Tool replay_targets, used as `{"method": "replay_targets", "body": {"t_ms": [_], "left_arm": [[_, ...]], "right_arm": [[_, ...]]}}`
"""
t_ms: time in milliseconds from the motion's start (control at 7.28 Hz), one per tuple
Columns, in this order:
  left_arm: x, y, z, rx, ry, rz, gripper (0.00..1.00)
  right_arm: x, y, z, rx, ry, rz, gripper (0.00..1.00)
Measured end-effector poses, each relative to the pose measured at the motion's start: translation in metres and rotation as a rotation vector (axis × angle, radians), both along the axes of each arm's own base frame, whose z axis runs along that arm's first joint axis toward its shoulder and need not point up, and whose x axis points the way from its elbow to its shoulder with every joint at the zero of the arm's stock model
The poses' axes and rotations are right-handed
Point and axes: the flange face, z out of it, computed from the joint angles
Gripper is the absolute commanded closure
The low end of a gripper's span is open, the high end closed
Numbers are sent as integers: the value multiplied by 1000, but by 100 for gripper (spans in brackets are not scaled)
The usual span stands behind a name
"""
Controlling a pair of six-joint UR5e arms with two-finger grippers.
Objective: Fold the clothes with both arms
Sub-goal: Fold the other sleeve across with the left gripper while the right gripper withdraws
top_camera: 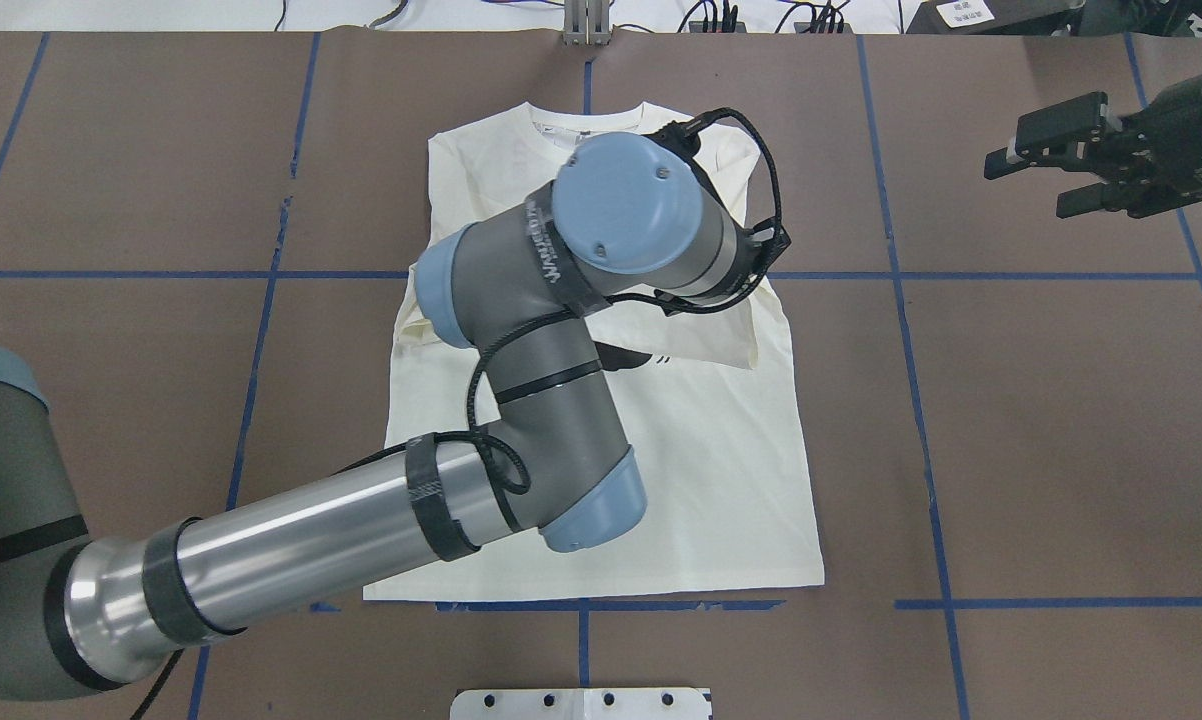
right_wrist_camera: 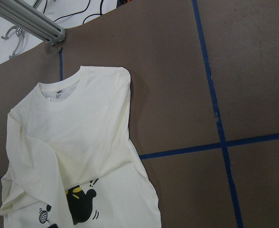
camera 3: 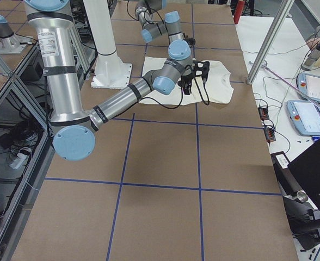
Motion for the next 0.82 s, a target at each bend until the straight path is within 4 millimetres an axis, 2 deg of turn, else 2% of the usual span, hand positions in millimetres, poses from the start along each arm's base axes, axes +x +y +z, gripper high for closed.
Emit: {"method": "replay_targets", "body": {"t_ms": [137, 275, 412, 549, 687, 824], "left_arm": [[13, -5, -8, -20, 21, -26, 16], [12, -8, -12, -24, 36, -39, 16], [-3, -9, -15, -24, 46, -49, 15], [-33, 2, -1, -24, 46, -54, 8], [-83, 29, 28, -15, 49, -52, 8], [-123, 51, 46, -6, 54, -50, 8]], "right_arm": [[2, 2, 2, -3, 1, 1, 0], [2, 3, 3, -7, 2, 2, 0], [-2, 5, 4, -13, 1, -3, 0], [-12, 10, 5, -27, -2, -21, 0], [-22, 18, 7, -46, -5, -41, 0], [-31, 29, 7, -57, -9, -63, 0]]}}
